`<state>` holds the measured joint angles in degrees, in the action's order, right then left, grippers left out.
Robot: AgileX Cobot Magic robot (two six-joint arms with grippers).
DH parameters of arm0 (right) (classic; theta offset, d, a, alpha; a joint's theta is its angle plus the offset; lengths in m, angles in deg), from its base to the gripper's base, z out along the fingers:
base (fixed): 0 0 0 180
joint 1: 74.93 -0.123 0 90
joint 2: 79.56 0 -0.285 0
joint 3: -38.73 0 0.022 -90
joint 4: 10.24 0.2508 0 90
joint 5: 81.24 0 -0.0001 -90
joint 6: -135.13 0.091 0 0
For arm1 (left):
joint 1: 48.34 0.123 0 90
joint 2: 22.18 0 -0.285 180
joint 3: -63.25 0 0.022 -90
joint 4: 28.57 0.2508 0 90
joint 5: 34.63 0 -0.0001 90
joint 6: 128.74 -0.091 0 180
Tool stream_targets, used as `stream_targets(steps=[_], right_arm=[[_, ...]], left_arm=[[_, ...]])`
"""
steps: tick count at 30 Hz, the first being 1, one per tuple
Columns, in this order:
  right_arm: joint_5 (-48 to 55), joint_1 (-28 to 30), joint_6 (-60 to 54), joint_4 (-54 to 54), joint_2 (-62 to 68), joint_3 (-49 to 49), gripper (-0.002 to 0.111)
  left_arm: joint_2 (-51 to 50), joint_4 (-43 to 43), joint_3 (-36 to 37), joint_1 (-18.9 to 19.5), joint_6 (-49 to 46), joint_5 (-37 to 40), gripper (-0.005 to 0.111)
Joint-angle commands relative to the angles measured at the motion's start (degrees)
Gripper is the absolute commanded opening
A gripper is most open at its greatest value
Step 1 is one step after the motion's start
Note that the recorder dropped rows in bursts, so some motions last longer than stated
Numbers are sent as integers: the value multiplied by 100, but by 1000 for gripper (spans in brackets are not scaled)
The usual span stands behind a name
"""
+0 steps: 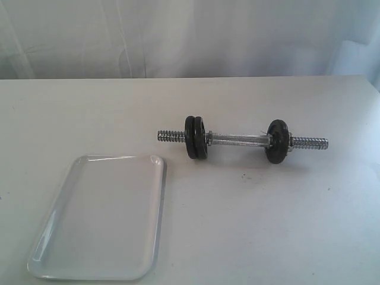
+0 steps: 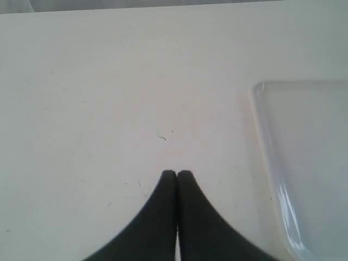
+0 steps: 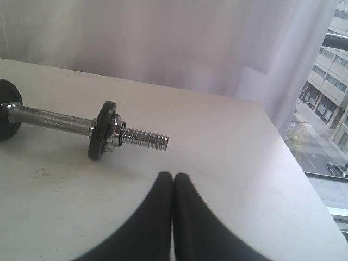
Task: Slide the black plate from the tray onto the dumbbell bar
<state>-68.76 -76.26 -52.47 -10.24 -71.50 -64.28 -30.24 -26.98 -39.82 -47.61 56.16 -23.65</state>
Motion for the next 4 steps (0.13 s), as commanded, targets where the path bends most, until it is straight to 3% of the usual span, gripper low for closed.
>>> stream_targets(steps=[1, 4], right_arm=[[24, -31, -11, 0, -27, 22, 0], [24, -31, -11, 0, -27, 22, 0]], left_arm=[[28, -31, 28, -28, 26, 18, 0], [28, -31, 28, -28, 26, 18, 0]])
